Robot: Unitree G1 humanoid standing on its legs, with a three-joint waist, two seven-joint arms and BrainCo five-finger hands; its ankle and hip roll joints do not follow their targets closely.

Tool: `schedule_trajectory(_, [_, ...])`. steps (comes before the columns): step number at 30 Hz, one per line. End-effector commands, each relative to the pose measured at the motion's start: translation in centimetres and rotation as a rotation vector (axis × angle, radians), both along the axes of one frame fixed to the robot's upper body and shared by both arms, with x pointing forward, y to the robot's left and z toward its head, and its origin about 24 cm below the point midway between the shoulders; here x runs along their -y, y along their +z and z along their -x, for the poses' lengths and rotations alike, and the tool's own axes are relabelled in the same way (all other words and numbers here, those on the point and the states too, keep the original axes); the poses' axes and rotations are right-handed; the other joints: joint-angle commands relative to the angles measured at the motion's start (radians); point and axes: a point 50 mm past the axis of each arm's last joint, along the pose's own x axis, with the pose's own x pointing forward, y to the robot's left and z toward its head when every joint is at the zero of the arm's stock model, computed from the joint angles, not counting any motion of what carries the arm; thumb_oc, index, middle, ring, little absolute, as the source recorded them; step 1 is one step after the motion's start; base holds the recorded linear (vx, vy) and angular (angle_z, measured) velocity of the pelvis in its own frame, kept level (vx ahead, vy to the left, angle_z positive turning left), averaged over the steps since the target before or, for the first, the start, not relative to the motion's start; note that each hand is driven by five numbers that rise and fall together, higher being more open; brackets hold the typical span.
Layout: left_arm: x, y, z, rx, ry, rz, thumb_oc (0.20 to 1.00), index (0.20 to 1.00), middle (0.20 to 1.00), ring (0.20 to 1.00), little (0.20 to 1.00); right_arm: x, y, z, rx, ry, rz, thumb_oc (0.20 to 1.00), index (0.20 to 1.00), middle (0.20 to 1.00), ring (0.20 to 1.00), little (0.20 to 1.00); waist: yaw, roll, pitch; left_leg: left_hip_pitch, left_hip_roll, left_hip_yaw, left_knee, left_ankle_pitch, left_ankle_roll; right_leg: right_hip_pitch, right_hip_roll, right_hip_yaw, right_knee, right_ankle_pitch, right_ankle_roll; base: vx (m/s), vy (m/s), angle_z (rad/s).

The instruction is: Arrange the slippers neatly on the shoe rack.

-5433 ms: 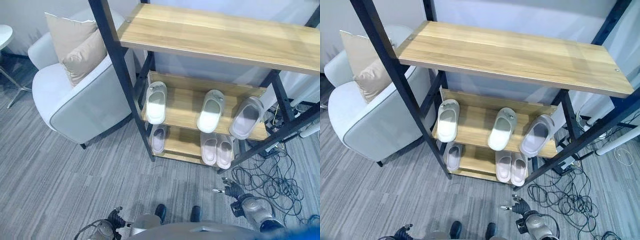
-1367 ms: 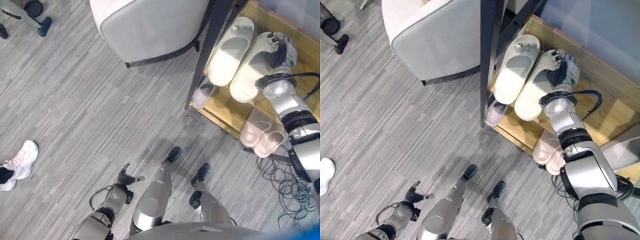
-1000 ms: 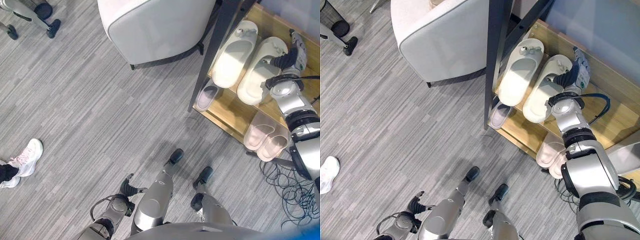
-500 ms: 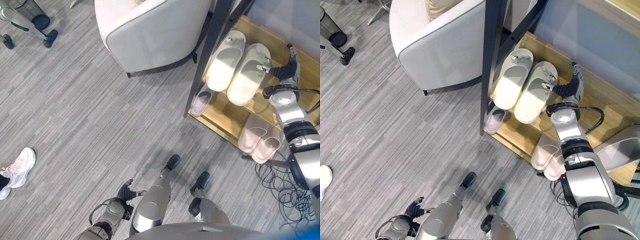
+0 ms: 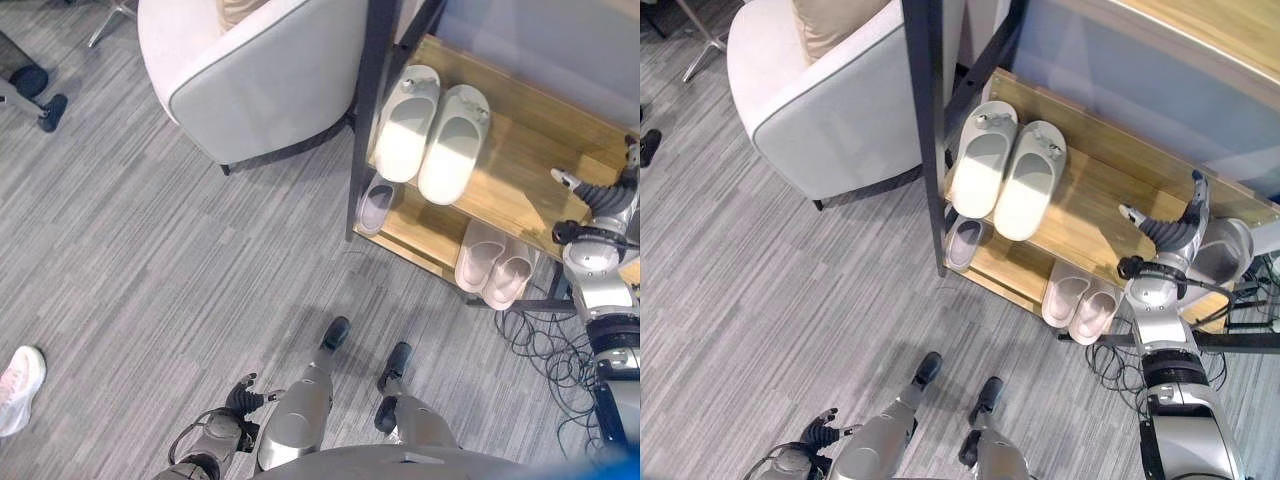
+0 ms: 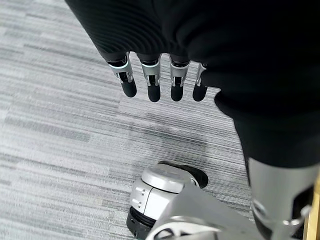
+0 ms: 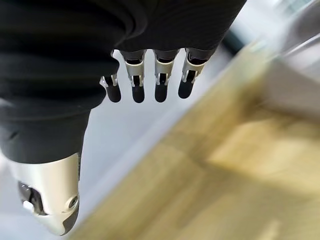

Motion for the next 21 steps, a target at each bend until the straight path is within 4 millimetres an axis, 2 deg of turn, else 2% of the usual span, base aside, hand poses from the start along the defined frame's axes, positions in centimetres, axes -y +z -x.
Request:
schedule_trajectory(1, [1.9,-1.1,1.8,-0.092,-0.029,0.046,1.000,1.000,1.000,1.000,1.000,0.0,2.8,0.1,0.120,-0.021,0.059,1.000,1.000,1.000,1.000,1.000,0.011,-0.004,-0.013,0.041,0.037,0.054,-0.016,-0.128,0.003,0.110,-0.064,0.017,0.044,-0.125,0.097,0.01,-0.012,-0.17])
schedule_trajectory(6, [1.7,-1.0,1.6,-0.087,0.001,0.045,1.000,1.000,1.000,1.000,1.000,-0.3,0.7,1.3,0.105,-0.022,-0.007,1.000,1.000,1.000,1.000,1.000,-0.016,0.006,-0.016,0.054,0.046,0.078,-0.017,-0.134,0.005,0.111,-0.059,0.038,0.036,-0.124,0.094,-0.01,-0.015,-0.19])
schedule_trajectory(8, [1.7,-1.1,1.7,-0.092,0.004,0.044,1.000,1.000,1.000,1.000,1.000,-0.3,0.5,1.6,0.107,-0.026,-0.019,1.000,1.000,1.000,1.000,1.000,-0.021,0.007,-0.019,0.058,0.049,0.083,-0.017,-0.136,0.006,0.114,-0.058,0.043,0.035,-0.124,0.093,0.02,-0.014,-0.16])
schedule_trajectory(11, [1.7,-1.2,1.9,-0.098,0.018,0.052,1.000,1.000,1.000,1.000,1.000,-0.9,-1.5,2.0,0.082,-0.011,-0.116,1.000,1.000,1.000,1.000,1.000,-0.037,0.011,-0.030,0.075,0.053,0.092,-0.017,-0.143,0.008,0.124,-0.054,0.054,0.033,-0.127,0.090,0.03,-0.010,-0.07])
schedule_trajectory(15, [1.8,-1.2,1.9,-0.097,0.021,0.058,1.000,1.000,1.000,1.000,1.000,-2.4,-2.8,1.1,0.063,0.061,-0.228,1.000,1.000,1.000,1.000,1.000,-0.042,0.012,-0.031,0.083,0.055,0.103,-0.018,-0.143,0.008,0.126,-0.052,0.059,0.030,-0.125,0.088,0.00,0.003,-0.05])
schedule_trajectory(19, [1.8,-1.1,1.8,-0.096,0.016,0.053,1.000,1.000,1.000,1.000,1.000,-3.9,-2.7,0.0,0.069,0.151,-0.266,1.000,1.000,1.000,1.000,1.000,-0.040,0.010,-0.030,0.082,0.055,0.105,-0.019,-0.143,0.008,0.124,-0.053,0.060,0.028,-0.121,0.088,-0.01,-0.001,-0.02])
schedule_trajectory(21, [1.7,-1.2,1.9,-0.102,0.010,0.047,1.000,1.000,1.000,1.000,1.000,-5.4,-2.7,-0.9,0.056,0.225,-0.279,1.000,1.000,1.000,1.000,1.000,-0.038,0.008,-0.033,0.085,0.054,0.106,-0.020,-0.143,0.009,0.127,-0.054,0.061,0.029,-0.121,0.088,0.00,0.000,0.00])
